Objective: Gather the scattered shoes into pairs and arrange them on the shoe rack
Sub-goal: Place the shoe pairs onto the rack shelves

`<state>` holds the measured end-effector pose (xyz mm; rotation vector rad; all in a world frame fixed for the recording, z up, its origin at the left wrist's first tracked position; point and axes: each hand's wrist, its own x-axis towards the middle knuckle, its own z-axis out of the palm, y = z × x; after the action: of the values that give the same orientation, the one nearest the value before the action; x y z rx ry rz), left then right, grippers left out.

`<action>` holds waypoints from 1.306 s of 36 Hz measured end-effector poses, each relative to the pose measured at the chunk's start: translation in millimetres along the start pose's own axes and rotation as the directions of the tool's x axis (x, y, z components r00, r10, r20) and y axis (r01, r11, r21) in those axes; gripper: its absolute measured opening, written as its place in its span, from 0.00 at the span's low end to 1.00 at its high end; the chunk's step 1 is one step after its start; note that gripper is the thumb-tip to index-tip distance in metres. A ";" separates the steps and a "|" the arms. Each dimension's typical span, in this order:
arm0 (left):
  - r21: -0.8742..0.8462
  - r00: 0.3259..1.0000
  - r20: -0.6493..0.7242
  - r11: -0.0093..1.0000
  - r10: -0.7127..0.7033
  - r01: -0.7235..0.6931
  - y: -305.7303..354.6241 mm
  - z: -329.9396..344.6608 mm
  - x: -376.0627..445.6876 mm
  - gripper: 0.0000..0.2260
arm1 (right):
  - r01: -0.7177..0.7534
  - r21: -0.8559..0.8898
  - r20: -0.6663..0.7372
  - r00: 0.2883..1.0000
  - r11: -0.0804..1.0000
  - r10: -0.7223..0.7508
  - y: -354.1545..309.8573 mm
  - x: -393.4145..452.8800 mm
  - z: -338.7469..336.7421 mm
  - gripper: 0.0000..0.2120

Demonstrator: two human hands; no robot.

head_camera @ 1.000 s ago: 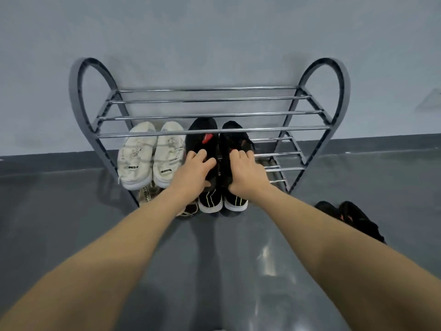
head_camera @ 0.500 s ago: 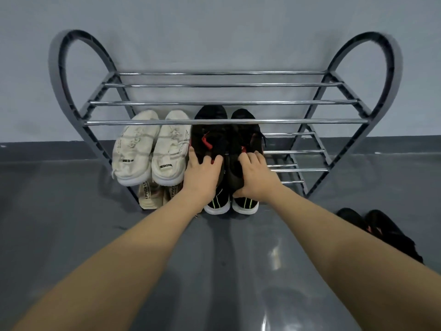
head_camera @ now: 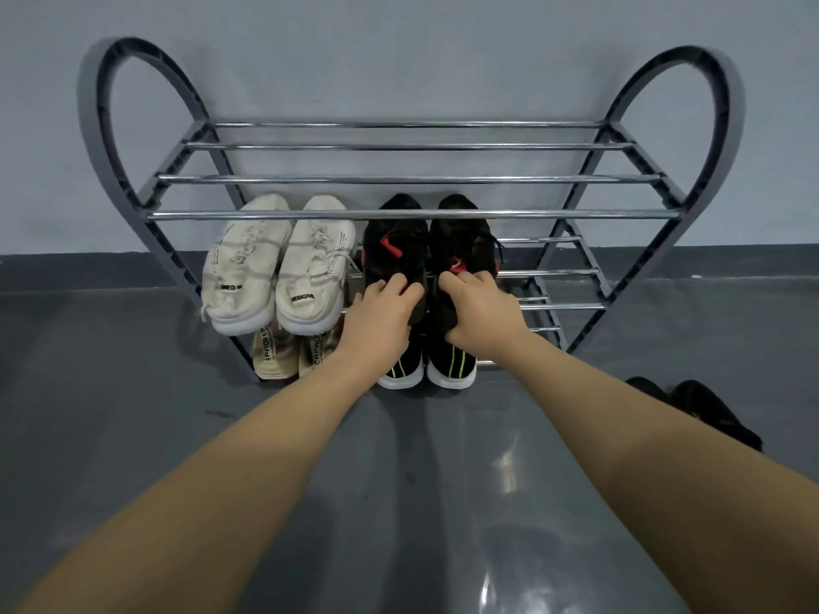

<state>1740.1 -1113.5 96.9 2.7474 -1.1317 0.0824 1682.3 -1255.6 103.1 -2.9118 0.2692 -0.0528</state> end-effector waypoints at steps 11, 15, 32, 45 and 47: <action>0.127 0.995 0.005 0.987 -0.099 0.097 -4.3 -0.6 -4.5 0.19 | 0.021 0.065 0.013 1.000 0.998 -0.022 -13.2 -2.6 1.0 0.16; 0.149 0.994 0.016 0.984 -0.105 0.102 1.7 6.3 -3.7 0.18 | -0.004 0.069 0.019 1.000 0.998 0.002 -15.5 1.5 3.7 0.16; -0.037 0.985 0.169 0.998 -0.039 0.046 -14.0 -2.8 -20.7 0.35 | -0.156 -0.071 -0.044 0.987 0.985 0.153 -28.3 -18.4 12.4 0.29; -0.030 0.990 0.073 0.992 0.122 -0.120 8.2 -50.7 -78.4 0.22 | -0.247 -0.028 -0.181 0.954 0.969 0.239 -60.6 -107.5 -6.2 0.21; -0.033 0.985 0.084 0.989 0.148 -0.145 16.4 -57.7 -85.5 0.20 | -0.258 -0.013 -0.222 0.943 0.966 0.249 -62.4 -125.6 -12.8 0.17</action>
<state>1668.5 -1055.4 146.1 2.6640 -1.3468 -0.0338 1569.2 -1175.2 127.2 -2.8863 0.6875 -0.3312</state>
